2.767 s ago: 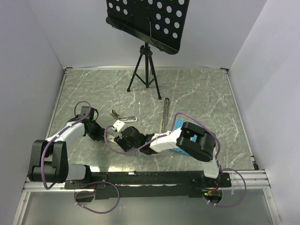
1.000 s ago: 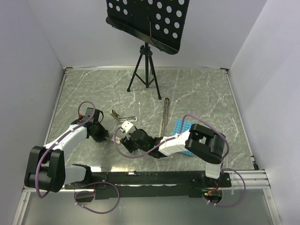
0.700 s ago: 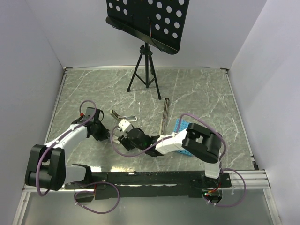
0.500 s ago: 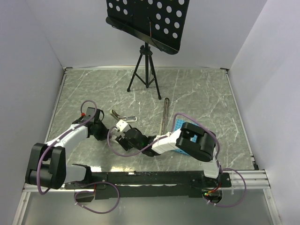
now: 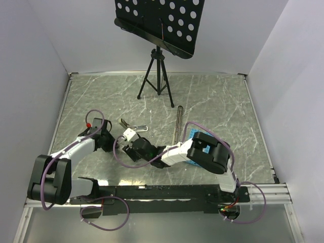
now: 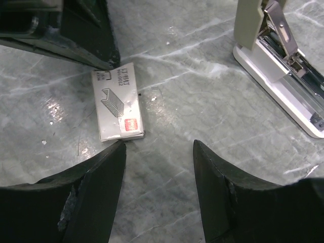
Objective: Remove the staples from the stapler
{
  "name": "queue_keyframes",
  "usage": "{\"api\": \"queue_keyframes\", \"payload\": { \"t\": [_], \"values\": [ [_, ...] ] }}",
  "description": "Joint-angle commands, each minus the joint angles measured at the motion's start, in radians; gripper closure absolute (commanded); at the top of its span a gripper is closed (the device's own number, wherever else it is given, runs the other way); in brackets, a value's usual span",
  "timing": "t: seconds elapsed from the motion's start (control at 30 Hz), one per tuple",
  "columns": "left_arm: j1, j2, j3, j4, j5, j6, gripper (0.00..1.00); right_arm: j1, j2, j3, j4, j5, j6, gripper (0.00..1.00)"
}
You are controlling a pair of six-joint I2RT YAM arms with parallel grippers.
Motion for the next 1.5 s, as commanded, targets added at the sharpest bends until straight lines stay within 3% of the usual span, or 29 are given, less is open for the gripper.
{"api": "queue_keyframes", "payload": {
  "t": [0.0, 0.23, 0.33, 0.4, 0.53, 0.63, 0.67, 0.7, 0.73, 0.77, 0.97, 1.23, 1.4, 1.47],
  "values": [
    [-0.019, -0.050, 0.013, -0.084, 0.070, -0.024, 0.85, -0.009, 0.034, 0.025, 0.008, 0.050, 0.001, 0.37],
    [-0.019, -0.122, 0.084, -0.237, -0.101, -0.033, 0.80, 0.012, -0.070, -0.052, -0.018, 0.024, 0.025, 0.35],
    [-0.019, -0.167, 0.128, -0.283, -0.144, -0.025, 0.75, 0.035, -0.147, -0.115, -0.025, 0.047, 0.059, 0.20],
    [-0.019, -0.210, 0.155, -0.295, -0.158, -0.022, 0.72, 0.062, -0.211, -0.147, -0.045, 0.095, 0.067, 0.00],
    [-0.019, -0.288, 0.216, -0.302, -0.149, 0.055, 0.61, 0.111, -0.393, -0.178, -0.164, 0.180, 0.077, 0.00],
    [-0.020, -0.378, 0.239, -0.227, -0.047, 0.191, 0.44, 0.131, -0.548, -0.173, -0.305, 0.230, 0.122, 0.00],
    [-0.020, -0.407, 0.242, -0.208, -0.011, 0.215, 0.28, 0.129, -0.586, -0.167, -0.353, 0.240, 0.142, 0.00],
    [-0.020, -0.440, 0.250, -0.191, 0.044, 0.253, 0.20, 0.129, -0.656, -0.158, -0.392, 0.247, 0.159, 0.00],
    [-0.022, -0.502, 0.251, -0.167, 0.073, 0.272, 0.03, 0.129, -0.687, -0.153, -0.433, 0.253, 0.195, 0.00],
    [-0.022, -0.535, 0.254, -0.127, 0.096, 0.289, 0.01, 0.129, -0.716, -0.146, -0.535, 0.263, 0.217, 0.00],
    [-0.022, -0.749, 0.218, 0.072, 0.343, 0.386, 0.00, 0.131, -0.937, -0.067, -0.794, 0.259, 0.386, 0.00],
    [-0.022, -0.882, 0.153, 0.212, 0.397, 0.360, 0.03, 0.131, -1.120, 0.020, -1.034, 0.335, 0.484, 0.00],
    [-0.022, -0.882, 0.219, 0.148, 0.392, 0.372, 0.03, 0.131, -1.189, 0.029, -1.061, 0.394, 0.464, 0.00],
    [-0.022, -0.891, 0.207, 0.178, 0.403, 0.357, 0.03, 0.131, -1.215, -0.003, -0.978, 0.406, 0.434, 0.00]
  ]
}}
